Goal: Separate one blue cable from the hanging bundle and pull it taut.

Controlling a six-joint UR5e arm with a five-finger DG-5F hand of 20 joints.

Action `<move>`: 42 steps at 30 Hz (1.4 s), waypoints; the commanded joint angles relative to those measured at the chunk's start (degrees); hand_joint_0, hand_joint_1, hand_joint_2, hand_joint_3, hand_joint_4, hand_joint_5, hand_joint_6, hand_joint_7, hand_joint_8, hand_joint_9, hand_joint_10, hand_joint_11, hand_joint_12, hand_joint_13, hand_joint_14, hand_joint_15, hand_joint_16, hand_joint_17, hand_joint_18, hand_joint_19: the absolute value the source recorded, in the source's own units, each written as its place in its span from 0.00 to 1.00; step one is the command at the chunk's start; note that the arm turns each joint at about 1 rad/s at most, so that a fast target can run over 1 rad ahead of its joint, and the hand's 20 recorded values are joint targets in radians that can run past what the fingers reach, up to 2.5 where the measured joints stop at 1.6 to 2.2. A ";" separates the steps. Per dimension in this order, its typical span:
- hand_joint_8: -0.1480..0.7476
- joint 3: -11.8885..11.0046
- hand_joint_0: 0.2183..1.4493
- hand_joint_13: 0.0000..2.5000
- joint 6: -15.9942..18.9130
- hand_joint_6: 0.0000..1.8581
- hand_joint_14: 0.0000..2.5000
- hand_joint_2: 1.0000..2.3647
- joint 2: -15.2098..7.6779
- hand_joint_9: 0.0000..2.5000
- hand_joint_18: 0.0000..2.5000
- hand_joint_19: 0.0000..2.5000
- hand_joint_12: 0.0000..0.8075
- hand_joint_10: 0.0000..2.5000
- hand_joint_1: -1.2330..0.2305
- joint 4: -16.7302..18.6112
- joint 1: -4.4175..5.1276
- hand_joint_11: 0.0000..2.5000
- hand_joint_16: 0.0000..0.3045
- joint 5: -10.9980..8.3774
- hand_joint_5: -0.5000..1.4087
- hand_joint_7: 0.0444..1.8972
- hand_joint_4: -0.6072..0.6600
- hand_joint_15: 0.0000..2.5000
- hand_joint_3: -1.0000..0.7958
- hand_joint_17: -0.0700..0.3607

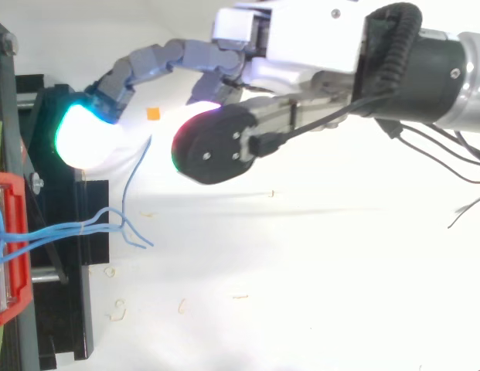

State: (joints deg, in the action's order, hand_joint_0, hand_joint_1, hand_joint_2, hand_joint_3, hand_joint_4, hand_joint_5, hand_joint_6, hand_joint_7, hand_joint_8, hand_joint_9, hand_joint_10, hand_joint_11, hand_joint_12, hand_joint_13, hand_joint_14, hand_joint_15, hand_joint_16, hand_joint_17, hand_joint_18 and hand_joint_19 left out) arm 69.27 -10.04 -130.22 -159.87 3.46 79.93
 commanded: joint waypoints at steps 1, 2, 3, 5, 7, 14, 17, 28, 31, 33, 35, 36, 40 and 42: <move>0.67 -2.30 0.04 0.42 -0.85 0.27 0.58 0.00 -3.11 0.39 0.55 0.35 0.62 0.54 0.61 0.09 0.93 0.61 0.33 -1.35 0.12 0.33 0.60 0.41 0.28 0.69; 0.67 -2.47 0.04 0.42 -0.77 0.27 0.59 0.00 -3.28 0.39 0.55 0.35 0.61 0.55 0.61 0.09 1.02 0.60 0.33 -1.27 0.12 0.33 0.60 0.40 0.28 0.68; 0.67 -2.47 0.04 0.42 -0.77 0.27 0.59 0.00 -3.72 0.39 0.55 0.35 0.61 0.55 0.62 0.09 1.19 0.60 0.33 -1.09 0.12 0.34 0.60 0.40 0.28 0.68; 0.67 -2.47 0.04 0.42 -0.77 0.27 0.59 0.00 -3.81 0.39 0.55 0.36 0.62 0.55 0.62 0.18 1.63 0.60 0.33 -1.35 0.12 0.34 0.60 0.39 0.28 0.68; 0.67 -2.39 0.04 0.42 -0.77 0.27 0.59 0.00 -3.81 0.39 0.55 0.35 0.61 0.55 0.62 0.00 1.90 0.61 0.33 -1.35 0.12 0.34 0.61 0.40 0.28 0.68; 0.66 -2.39 0.04 0.41 -0.77 0.27 0.61 0.00 -3.72 0.38 0.54 0.36 0.62 0.58 0.61 -0.35 3.48 0.59 0.33 -2.50 0.13 0.35 0.61 0.39 0.28 0.68; 0.66 -2.39 0.05 0.41 -0.77 0.27 0.61 0.00 -3.72 0.38 0.54 0.36 0.62 0.58 0.61 -0.62 4.09 0.60 0.32 -3.11 0.13 0.37 0.61 0.39 0.28 0.68; 0.67 -2.47 0.05 0.41 -0.41 0.27 0.62 0.00 -3.72 0.38 0.54 0.37 0.62 0.59 0.60 -0.62 5.15 0.59 0.32 -3.99 0.13 0.38 0.62 0.38 0.28 0.67; 0.66 -2.56 0.05 0.41 0.29 0.27 0.63 0.00 -3.72 0.38 0.53 0.37 0.61 0.58 0.61 -0.62 5.32 0.59 0.32 -3.99 0.14 0.39 0.62 0.37 0.28 0.67; 0.66 -2.65 0.05 0.40 0.73 0.27 0.64 0.00 -3.72 0.38 0.53 0.37 0.61 0.59 0.60 -0.62 5.32 0.58 0.31 -3.90 0.14 0.40 0.64 0.38 0.28 0.66; 0.66 -2.65 0.06 0.40 2.75 0.27 0.67 0.00 -3.72 0.39 0.53 0.39 0.61 0.60 0.61 -0.53 5.32 0.57 0.31 -3.64 0.15 0.42 0.66 0.36 0.28 0.65; 0.66 -2.65 0.06 0.40 4.07 0.27 0.67 0.00 -3.72 0.39 0.53 0.39 0.62 0.61 0.61 -0.44 5.24 0.57 0.31 -3.55 0.16 0.42 0.67 0.35 0.28 0.65; 0.65 -2.65 0.06 0.41 7.14 0.27 0.70 0.00 -3.72 0.40 0.53 0.40 0.62 0.61 0.62 -0.70 5.32 0.56 0.31 -3.46 0.17 0.44 0.70 0.35 0.28 0.65; 0.65 -2.65 0.06 0.41 7.58 0.27 0.70 0.00 -3.72 0.42 0.54 0.40 0.61 0.60 0.62 -0.70 5.24 0.58 0.31 -3.37 0.18 0.46 0.73 0.34 0.28 0.65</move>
State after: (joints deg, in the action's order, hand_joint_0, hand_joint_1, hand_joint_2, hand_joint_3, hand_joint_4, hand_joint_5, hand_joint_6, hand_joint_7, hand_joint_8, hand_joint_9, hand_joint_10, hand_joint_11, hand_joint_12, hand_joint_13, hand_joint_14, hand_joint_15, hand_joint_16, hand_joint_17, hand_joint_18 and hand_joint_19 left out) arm 66.64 -3.72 -133.95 -160.51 8.75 76.47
